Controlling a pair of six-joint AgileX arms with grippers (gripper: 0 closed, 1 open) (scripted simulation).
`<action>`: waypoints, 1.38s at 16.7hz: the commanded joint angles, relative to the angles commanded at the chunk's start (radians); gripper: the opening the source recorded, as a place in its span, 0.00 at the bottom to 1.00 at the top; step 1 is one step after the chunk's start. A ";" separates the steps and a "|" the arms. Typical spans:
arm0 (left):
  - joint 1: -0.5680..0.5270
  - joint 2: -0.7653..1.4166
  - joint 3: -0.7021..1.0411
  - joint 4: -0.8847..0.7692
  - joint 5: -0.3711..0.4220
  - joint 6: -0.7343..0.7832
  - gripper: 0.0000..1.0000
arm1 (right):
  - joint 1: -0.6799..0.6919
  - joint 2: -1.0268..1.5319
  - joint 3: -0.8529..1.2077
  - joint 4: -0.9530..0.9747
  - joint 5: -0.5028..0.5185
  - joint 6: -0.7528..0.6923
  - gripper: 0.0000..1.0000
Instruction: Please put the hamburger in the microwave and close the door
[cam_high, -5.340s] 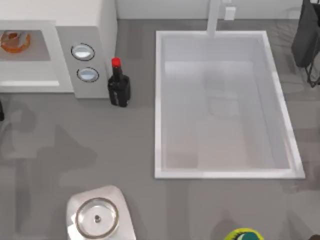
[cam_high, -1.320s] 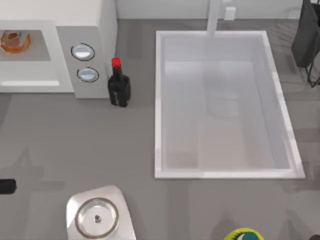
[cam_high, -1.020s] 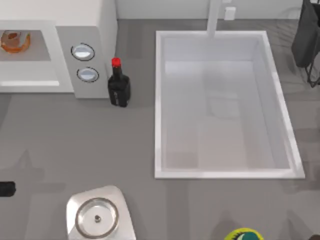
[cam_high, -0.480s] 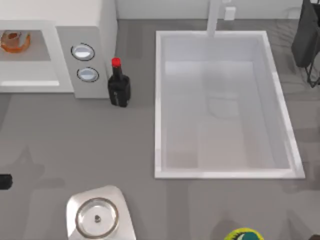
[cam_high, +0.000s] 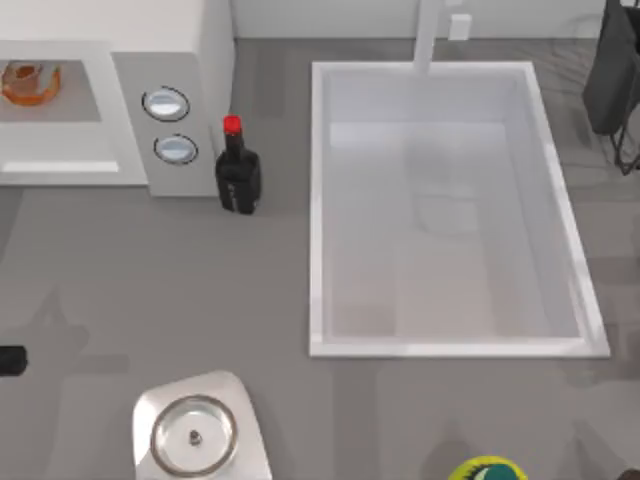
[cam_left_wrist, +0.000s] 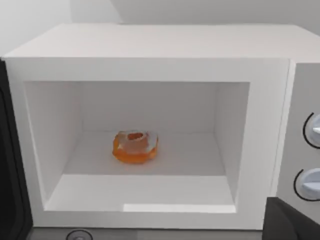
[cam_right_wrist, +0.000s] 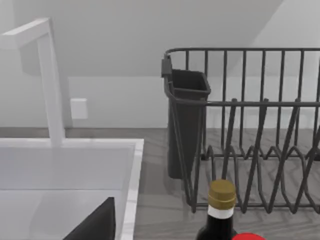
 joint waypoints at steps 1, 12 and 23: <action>-0.001 0.006 -0.011 0.024 -0.001 0.000 0.00 | 0.000 0.000 0.000 0.000 0.000 0.000 1.00; 0.086 0.117 0.042 0.025 0.048 0.075 0.00 | 0.000 0.000 0.000 0.000 0.000 0.000 1.00; 0.686 1.007 0.777 -0.392 0.410 0.593 0.00 | 0.000 0.000 0.000 0.000 0.000 0.000 1.00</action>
